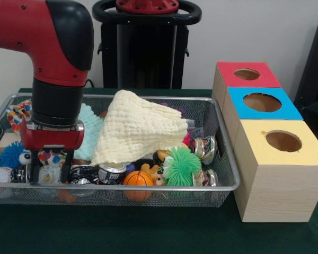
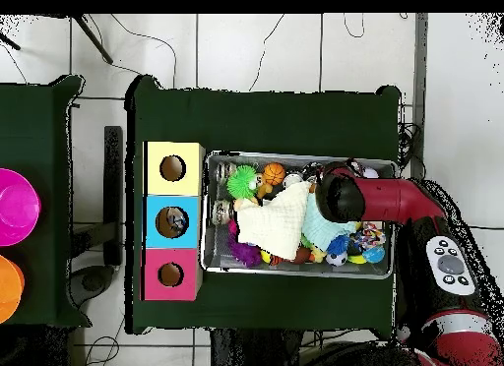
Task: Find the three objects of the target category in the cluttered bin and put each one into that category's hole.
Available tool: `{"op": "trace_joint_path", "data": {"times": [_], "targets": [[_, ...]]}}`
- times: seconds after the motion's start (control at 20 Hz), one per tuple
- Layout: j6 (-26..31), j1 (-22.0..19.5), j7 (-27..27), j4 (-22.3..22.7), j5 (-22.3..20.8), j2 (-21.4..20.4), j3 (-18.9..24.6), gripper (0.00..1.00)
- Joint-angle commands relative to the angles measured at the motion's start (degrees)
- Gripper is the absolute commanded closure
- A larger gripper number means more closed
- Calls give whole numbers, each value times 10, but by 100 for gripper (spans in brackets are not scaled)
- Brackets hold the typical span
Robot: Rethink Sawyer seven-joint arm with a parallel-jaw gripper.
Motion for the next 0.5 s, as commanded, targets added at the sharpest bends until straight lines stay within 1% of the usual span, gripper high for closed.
{"op": "trace_joint_path", "data": {"times": [0.05,0.4,0.5], "targets": [[-27,-4,-7,-29,-54,56,12,0],[-20,-5,-6,-30,-54,58,11,0],[-18,1,2,-32,-53,57,4,0]]}}
